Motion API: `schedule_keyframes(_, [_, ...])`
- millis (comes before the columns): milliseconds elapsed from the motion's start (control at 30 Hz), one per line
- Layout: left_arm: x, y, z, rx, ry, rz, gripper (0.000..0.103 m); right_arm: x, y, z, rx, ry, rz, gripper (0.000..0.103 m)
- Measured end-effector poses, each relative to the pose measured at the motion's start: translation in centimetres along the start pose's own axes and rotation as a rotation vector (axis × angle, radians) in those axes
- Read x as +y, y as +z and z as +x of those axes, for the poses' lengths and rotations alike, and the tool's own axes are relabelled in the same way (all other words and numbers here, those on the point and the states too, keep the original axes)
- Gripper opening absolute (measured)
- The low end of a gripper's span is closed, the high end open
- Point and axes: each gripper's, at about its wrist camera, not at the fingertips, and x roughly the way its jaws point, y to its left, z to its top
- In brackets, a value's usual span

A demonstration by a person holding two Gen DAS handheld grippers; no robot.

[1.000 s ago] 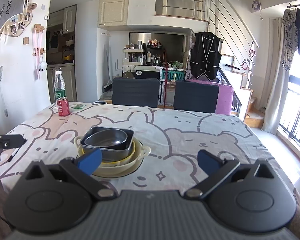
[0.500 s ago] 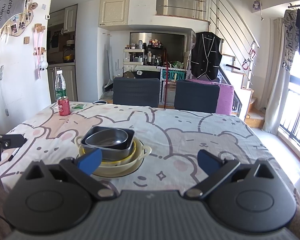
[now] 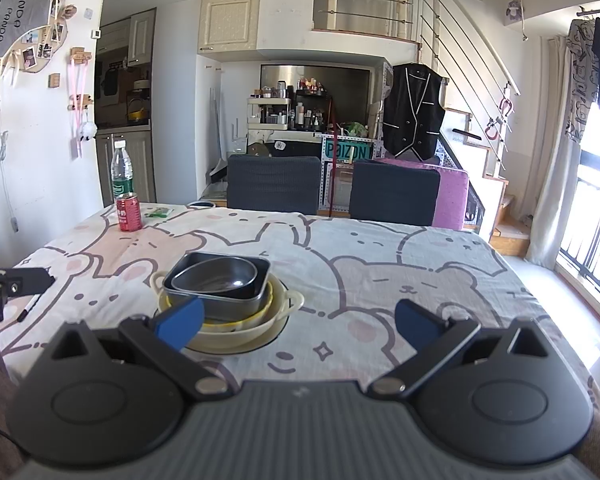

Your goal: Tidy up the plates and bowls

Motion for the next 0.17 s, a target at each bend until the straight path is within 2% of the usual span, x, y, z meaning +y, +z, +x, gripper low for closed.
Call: schedule_keyframes(167, [-0.03, 0.05, -0.03, 0.003, 0.01, -0.001, 0.103, -0.09, -0.02, -0.01, -0.001, 0.002, 0.0, 0.103])
